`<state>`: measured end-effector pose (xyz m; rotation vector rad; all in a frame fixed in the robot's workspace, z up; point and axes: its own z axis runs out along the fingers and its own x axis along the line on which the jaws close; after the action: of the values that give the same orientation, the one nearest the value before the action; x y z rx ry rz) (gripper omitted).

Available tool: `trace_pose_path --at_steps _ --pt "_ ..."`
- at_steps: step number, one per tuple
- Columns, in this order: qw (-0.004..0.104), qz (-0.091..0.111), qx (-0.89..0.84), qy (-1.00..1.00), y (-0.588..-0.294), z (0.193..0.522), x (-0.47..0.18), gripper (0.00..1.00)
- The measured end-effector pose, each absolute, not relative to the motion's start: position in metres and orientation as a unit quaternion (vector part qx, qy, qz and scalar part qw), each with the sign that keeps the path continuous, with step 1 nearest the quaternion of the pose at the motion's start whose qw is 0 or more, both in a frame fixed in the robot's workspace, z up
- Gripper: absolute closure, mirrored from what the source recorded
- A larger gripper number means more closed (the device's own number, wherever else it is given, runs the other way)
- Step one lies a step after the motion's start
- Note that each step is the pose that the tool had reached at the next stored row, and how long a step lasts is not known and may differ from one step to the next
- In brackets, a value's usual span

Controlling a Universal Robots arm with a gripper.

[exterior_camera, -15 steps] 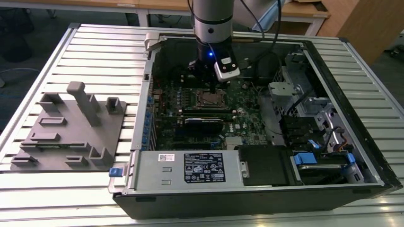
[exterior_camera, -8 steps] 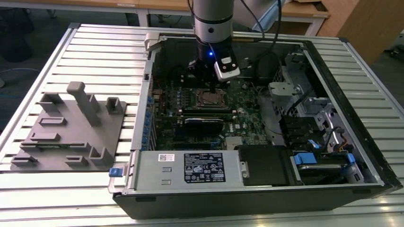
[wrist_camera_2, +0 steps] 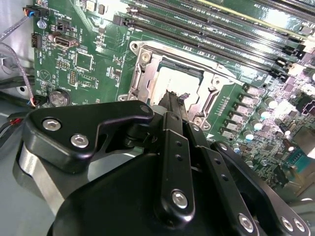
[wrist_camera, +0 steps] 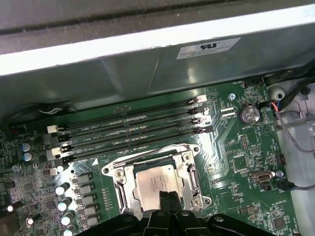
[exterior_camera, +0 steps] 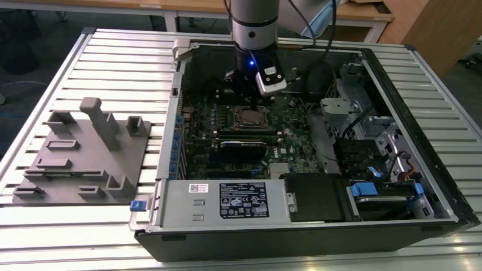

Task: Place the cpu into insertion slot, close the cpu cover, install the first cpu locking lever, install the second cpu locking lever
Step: 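Install the second cpu locking lever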

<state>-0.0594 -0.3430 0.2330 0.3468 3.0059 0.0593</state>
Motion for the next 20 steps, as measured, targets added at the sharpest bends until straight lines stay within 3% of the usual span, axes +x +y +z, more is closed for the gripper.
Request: trace_pose_path --at_steps 20 --pt "0.057 0.019 0.114 0.992 -0.343 0.2415 -0.0595 0.9"
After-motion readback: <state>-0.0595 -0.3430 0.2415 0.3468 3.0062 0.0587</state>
